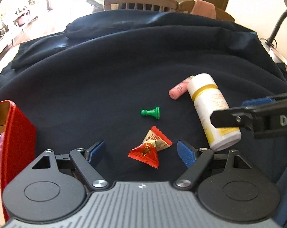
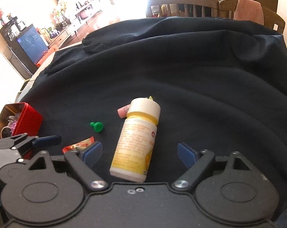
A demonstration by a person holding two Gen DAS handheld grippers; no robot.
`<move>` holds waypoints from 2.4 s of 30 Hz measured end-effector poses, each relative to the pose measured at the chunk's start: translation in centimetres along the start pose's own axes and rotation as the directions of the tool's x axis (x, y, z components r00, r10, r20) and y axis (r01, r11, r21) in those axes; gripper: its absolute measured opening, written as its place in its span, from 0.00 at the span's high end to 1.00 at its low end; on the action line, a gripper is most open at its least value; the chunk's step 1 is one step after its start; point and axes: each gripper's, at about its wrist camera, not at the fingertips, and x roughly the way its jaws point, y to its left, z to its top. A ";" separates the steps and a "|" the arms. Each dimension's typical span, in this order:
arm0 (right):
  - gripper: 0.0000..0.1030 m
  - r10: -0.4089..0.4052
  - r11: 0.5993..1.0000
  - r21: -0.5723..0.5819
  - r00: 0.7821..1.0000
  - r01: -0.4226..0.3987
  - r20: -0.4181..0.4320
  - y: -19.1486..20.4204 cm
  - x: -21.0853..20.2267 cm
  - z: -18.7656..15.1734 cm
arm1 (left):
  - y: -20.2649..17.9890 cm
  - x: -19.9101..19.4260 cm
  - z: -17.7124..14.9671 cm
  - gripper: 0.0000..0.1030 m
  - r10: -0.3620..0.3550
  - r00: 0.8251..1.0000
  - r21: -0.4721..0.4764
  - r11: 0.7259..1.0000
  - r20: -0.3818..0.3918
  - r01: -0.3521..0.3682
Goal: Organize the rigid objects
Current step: 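Grasp the red-wrapped candy with the left gripper while the right grasps the white pill bottle, then lift and carry the candy and white bottle over the tin box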
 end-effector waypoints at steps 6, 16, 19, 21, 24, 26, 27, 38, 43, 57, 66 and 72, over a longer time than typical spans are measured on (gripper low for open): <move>0.25 -0.016 1.000 -0.013 1.000 0.015 -0.022 0.3 1.4 0.5 | -0.7 0.4 0.3 0.40 0.000 1.000 0.056 0.998 0.007 0.000; 0.38 -0.023 0.999 -0.035 0.999 0.021 -0.043 0.8 2.3 0.4 | -2.3 0.2 0.0 0.71 -0.004 1.000 0.154 0.988 0.021 0.001; 0.49 -0.029 0.999 -0.041 0.999 0.028 -0.041 0.8 2.1 0.5 | -2.7 0.3 0.0 0.76 0.014 0.999 0.175 0.984 0.029 -0.019; 0.54 -0.028 0.999 -0.046 0.999 0.026 -0.043 0.8 2.0 0.5 | -2.7 0.2 0.0 0.78 0.014 0.999 0.172 0.985 0.029 -0.019; 0.55 -0.025 0.999 -0.043 0.999 0.023 -0.039 0.6 1.6 0.2 | -2.6 0.1 0.1 0.79 0.017 0.999 0.161 0.987 0.027 -0.021; 0.56 -0.025 0.999 -0.041 0.999 0.023 -0.033 0.5 1.4 0.0 | -2.4 0.1 0.1 0.79 0.015 1.000 0.151 0.988 0.025 -0.019; 0.56 -0.025 0.999 -0.042 0.999 0.023 -0.030 0.6 1.3 -0.1 | -2.4 0.0 0.1 0.80 0.014 1.000 0.145 0.989 0.024 -0.017; 0.58 0.003 0.998 -0.058 1.000 -0.003 0.002 1.1 -2.3 -1.6 | -1.9 -2.0 -0.3 0.80 0.014 0.999 0.086 0.996 0.042 -0.017; 0.58 0.012 0.998 -0.061 1.000 -0.011 0.016 1.3 -4.2 -2.3 | -1.5 -3.0 -0.6 0.80 0.018 0.999 0.060 0.998 0.050 -0.021; 0.58 0.044 0.995 -0.094 0.997 -0.038 0.067 4.7 -9.0 -3.3 | -0.2 -8.5 -1.9 0.79 0.000 0.995 -0.002 1.000 0.095 0.000; 0.58 0.070 0.990 -0.126 0.992 -0.057 0.103 8.1 -11.2 -4.0 | 2.2 -12.0 -2.9 0.79 -0.007 0.993 -0.046 0.999 0.118 0.012; 0.58 0.097 0.987 -0.136 0.988 -0.080 0.117 10.6 -11.4 -4.2 | 4.7 -13.8 -3.7 0.79 0.003 0.991 -0.051 0.999 0.137 0.004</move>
